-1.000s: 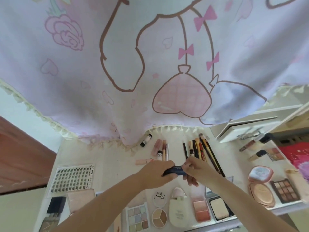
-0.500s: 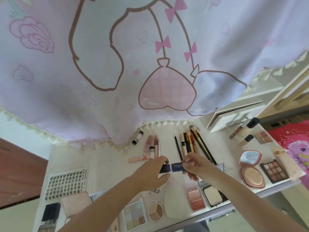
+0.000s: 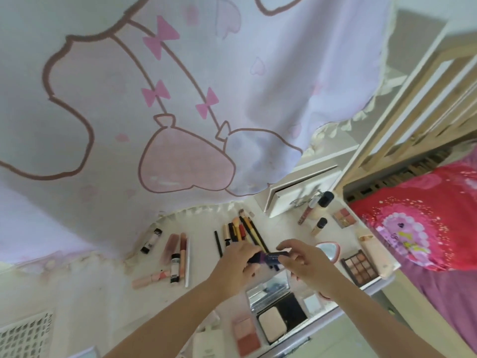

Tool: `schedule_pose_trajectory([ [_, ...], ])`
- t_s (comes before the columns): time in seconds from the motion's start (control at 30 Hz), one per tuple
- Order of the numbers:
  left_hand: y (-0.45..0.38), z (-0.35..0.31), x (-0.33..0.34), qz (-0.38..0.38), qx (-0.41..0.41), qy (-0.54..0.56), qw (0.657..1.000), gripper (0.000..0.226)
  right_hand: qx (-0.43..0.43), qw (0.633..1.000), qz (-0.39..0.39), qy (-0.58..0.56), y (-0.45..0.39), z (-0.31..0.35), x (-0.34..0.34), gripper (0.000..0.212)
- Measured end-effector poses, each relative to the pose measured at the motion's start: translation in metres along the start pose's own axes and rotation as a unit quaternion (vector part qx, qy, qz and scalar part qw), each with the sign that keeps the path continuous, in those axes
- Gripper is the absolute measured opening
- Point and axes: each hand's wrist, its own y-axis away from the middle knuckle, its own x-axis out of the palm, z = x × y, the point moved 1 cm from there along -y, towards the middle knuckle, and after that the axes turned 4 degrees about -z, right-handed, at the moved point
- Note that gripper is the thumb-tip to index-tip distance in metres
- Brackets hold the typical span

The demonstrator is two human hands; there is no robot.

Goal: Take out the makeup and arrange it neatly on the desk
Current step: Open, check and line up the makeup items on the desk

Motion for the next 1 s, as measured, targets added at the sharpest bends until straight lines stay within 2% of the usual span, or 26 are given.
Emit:
schedule_pose_trajectory([
  [0.07,-0.022,-0.01,0.011,-0.011,-0.014,0.017,1.0,0.026,-0.007,0.999,-0.028,0.025,-0.009,-0.006,-0.018,0.022],
  [0.17,-0.052,-0.022,0.025,-0.013,-0.048,0.07,0.996,0.024,-0.038,0.992,-0.034,0.119,-0.029,-0.013,-0.042,0.03],
  [0.27,-0.079,-0.027,0.039,-0.024,-0.088,0.101,0.991,0.025,-0.095,0.967,-0.021,0.237,-0.055,-0.02,-0.056,0.028],
  [0.33,-0.095,-0.028,0.049,-0.058,-0.113,0.118,0.985,0.023,-0.128,0.935,0.004,0.33,-0.069,-0.021,-0.061,0.027],
  [0.43,-0.114,-0.027,0.062,-0.1,-0.145,0.132,0.975,0.015,-0.237,0.85,-0.018,0.47,-0.091,-0.015,-0.067,0.018],
  [0.47,-0.119,-0.027,0.066,-0.104,-0.155,0.142,0.972,0.012,-0.243,0.829,-0.008,0.505,-0.097,-0.013,-0.068,0.017],
  [0.57,-0.131,-0.025,0.076,-0.119,-0.18,0.177,0.96,0.009,-0.235,0.808,0.084,0.533,-0.115,-0.018,-0.064,0.028],
  [0.6,-0.133,-0.024,0.078,-0.123,-0.188,0.184,0.957,0.009,-0.229,0.8,0.092,0.547,-0.121,-0.018,-0.063,0.03],
  [0.67,-0.136,-0.021,0.082,-0.128,-0.203,0.189,0.952,0.009,-0.245,0.773,0.09,0.578,-0.129,-0.017,-0.059,0.029],
  [0.83,-0.137,-0.013,0.088,-0.141,-0.273,0.212,0.928,0.016,-0.264,0.744,0.097,0.606,-0.134,-0.015,-0.052,0.028],
  [1.0,-0.139,-0.011,0.092,-0.128,-0.275,0.165,0.938,0.014,-0.268,0.732,0.101,0.618,-0.138,-0.016,-0.051,0.03],
])
